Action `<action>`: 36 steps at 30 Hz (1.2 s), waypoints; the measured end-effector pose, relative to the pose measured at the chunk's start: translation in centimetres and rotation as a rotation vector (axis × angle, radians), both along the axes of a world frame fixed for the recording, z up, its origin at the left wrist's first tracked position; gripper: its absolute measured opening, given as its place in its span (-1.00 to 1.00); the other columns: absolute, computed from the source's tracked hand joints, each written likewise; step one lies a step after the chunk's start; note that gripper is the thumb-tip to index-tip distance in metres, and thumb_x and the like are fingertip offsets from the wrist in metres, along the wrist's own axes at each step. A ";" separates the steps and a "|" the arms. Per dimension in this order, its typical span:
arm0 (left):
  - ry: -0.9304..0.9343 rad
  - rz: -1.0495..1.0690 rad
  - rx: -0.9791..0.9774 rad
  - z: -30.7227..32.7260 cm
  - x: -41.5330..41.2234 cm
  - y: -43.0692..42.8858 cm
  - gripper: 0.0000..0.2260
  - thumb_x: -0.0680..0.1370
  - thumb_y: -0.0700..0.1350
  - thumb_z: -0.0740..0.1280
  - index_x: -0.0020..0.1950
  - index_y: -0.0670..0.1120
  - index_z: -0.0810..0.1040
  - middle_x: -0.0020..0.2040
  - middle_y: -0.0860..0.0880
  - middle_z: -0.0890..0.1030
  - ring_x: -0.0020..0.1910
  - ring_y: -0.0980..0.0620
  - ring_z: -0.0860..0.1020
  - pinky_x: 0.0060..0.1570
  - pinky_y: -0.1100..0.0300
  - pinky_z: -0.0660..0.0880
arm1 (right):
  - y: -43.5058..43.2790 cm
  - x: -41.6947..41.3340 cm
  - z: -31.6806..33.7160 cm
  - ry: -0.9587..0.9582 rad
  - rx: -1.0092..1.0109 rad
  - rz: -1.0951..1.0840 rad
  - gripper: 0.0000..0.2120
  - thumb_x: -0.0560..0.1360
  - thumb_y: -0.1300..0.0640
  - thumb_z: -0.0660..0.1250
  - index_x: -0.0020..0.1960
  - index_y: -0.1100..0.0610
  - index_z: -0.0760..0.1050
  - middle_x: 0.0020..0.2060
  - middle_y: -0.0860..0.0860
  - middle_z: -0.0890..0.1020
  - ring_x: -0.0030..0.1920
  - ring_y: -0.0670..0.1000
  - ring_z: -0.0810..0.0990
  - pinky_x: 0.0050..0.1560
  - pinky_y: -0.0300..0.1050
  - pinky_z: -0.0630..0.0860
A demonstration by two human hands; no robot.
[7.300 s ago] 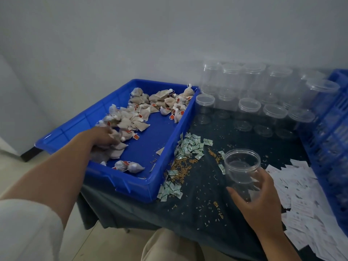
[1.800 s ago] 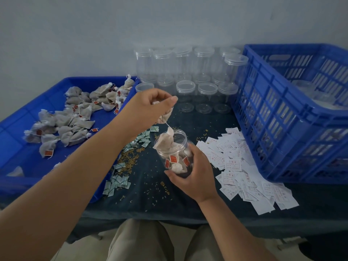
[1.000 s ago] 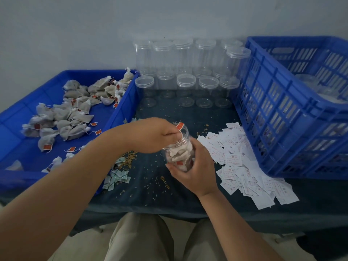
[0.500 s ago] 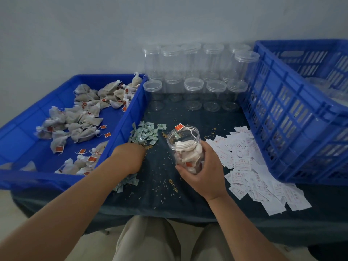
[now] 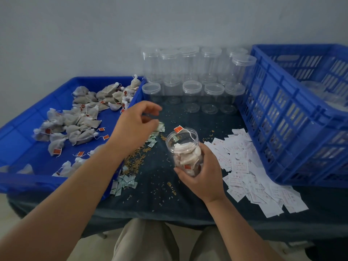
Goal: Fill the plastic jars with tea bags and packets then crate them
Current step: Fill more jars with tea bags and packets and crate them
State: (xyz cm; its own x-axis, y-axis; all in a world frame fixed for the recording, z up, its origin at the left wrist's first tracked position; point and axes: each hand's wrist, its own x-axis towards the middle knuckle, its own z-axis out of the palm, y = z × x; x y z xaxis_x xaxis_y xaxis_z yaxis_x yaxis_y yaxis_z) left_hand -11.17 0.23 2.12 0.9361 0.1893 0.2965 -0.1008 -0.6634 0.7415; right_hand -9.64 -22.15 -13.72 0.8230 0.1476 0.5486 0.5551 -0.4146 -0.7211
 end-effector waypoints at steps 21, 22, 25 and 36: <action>0.299 -0.247 0.362 -7.7 3.1 -6.0 -0.86 0.63 -0.05 0.41 0.14 0.18 0.65 0.02 0.24 0.63 -0.09 0.29 0.57 0.03 0.22 0.56 | -5.8 -0.5 0.9 0.115 0.464 -0.279 -0.16 0.31 -0.28 0.63 0.45 -0.21 0.29 0.22 -0.53 0.52 0.20 -0.34 0.62 0.06 -0.43 0.58; 0.293 -0.286 0.419 -8.4 3.5 -7.0 -0.82 0.63 -0.04 0.42 0.23 0.10 0.66 0.10 0.15 0.63 0.00 0.20 0.58 0.11 0.18 0.54 | -5.9 -0.5 0.9 0.129 0.494 -0.294 -0.19 0.31 -0.25 0.63 0.43 -0.25 0.28 0.21 -0.54 0.52 0.20 -0.34 0.62 0.06 -0.45 0.58; 0.289 -0.365 0.603 -10.8 4.0 -9.9 -0.68 0.60 0.08 0.44 0.31 0.01 0.62 0.22 0.00 0.57 0.20 -0.03 0.55 0.08 0.11 0.48 | -5.9 -0.2 0.9 0.151 0.484 -0.317 -0.20 0.32 -0.21 0.64 0.43 -0.23 0.30 0.20 -0.53 0.53 0.19 -0.33 0.63 0.06 -0.46 0.57; 0.274 -0.187 0.259 -10.7 3.8 -10.9 -0.88 0.55 -0.02 0.47 0.05 0.09 0.59 -0.11 0.12 0.68 -0.10 0.09 0.64 -0.10 0.16 0.56 | -5.9 -0.5 0.3 0.110 0.251 -0.250 -0.12 0.29 -0.13 0.72 0.47 0.02 0.38 0.29 -0.28 0.57 0.26 -0.27 0.59 0.17 -0.42 0.51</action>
